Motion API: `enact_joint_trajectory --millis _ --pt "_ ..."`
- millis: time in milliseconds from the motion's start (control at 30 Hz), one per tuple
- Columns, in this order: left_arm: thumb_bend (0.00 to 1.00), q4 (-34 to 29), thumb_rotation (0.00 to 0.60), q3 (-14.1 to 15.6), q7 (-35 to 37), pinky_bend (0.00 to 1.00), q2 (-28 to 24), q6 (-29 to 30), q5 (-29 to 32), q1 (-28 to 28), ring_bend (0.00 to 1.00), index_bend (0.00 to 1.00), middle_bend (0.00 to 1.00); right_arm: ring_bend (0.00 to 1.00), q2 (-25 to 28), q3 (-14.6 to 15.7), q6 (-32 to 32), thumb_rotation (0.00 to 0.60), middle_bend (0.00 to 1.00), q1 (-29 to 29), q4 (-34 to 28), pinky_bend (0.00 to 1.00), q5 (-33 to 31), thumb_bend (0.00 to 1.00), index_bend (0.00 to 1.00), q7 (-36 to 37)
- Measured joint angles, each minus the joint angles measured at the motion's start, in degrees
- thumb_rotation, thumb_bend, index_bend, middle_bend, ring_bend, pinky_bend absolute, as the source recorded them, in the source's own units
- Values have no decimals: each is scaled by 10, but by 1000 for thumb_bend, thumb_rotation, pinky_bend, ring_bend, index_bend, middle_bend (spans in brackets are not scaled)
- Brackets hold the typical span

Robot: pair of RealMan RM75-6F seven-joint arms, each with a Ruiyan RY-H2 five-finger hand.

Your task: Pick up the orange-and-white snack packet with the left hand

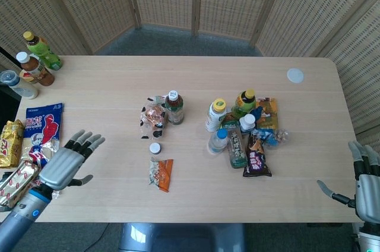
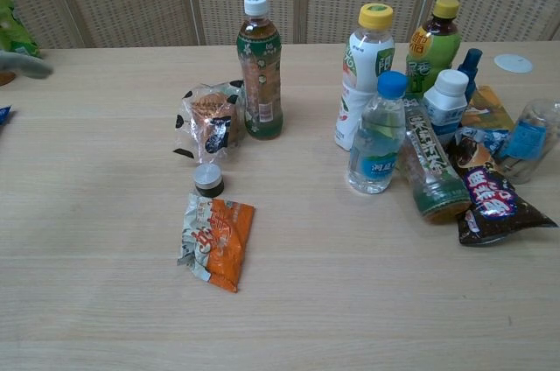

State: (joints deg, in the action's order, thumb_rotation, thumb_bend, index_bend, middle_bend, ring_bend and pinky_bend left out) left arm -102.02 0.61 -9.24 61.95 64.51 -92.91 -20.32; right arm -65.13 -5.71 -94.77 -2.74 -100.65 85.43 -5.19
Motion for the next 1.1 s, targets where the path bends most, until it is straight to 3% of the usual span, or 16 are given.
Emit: enact_joint_trajectory --millis 333,533,867,1000,1100 --pt "262 -8 600 -15 -95 0 90 -138 49 -91 0 0 0 0 5 5 -18 393 0 -20 5 0 -6 148 0 10" --pt "263 22 600 -21 -163 0 166 -165 100 -115 0 0 0 0 13 5 -30 387 0 -32 10 0 -12 149 0 23" --pt "264 99 600 -25 -206 0 272 -186 166 -149 0 30 2 0 9 6 -33 391 0 -39 23 0 -11 148 0 33" --pt "263 116 600 -26 -208 0 295 -187 177 -159 12 128 56 0 6 4 -32 392 0 -40 27 0 -11 149 0 36" --pt "262 129 600 -24 -206 0 311 -189 179 -167 128 239 194 0 6 2 -35 387 0 -41 30 0 -11 150 0 40"
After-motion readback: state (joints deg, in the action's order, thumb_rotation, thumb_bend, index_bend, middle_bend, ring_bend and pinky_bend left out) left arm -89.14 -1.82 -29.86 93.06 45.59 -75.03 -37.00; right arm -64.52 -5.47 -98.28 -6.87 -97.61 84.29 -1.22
